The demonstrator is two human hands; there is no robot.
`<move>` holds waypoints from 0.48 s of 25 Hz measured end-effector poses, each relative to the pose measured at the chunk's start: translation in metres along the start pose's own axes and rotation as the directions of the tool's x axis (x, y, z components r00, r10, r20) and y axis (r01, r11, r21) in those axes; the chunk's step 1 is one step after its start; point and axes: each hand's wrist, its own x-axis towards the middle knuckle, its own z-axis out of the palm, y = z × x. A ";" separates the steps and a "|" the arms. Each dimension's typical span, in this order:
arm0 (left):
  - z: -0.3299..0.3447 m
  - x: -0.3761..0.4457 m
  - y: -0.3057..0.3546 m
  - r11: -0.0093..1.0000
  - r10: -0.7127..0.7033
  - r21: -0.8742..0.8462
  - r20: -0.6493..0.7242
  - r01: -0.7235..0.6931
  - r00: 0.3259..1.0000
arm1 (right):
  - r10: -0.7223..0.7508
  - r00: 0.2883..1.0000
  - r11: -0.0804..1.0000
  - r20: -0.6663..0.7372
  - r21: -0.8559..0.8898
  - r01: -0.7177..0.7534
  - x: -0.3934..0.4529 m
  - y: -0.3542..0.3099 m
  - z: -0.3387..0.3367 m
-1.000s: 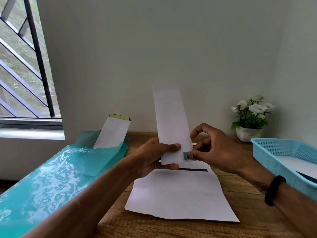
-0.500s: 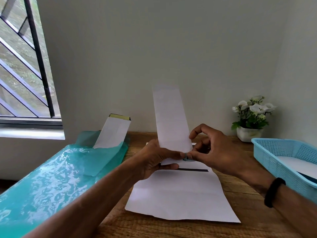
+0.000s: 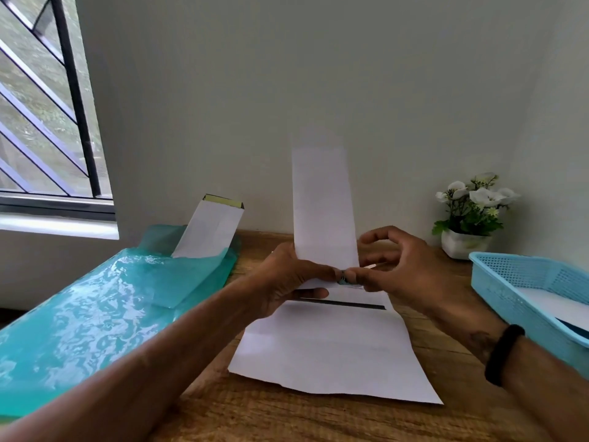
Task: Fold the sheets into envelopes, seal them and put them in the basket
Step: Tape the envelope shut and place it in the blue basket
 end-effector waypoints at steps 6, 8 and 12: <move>0.004 0.000 -0.006 1.000 0.026 -0.014 0.002 -0.026 1.000 | 0.042 0.999 0.951 0.026 0.305 -0.048 -0.001 0.008 0.001; 0.005 0.000 -0.006 0.998 0.047 -0.032 -0.012 -0.047 0.999 | 0.057 0.998 0.922 0.041 0.382 -0.068 0.001 0.009 0.000; 0.002 0.000 -0.006 0.995 0.070 -0.068 -0.037 -0.073 0.997 | 0.079 0.992 0.875 0.094 0.470 -0.114 0.008 0.015 0.001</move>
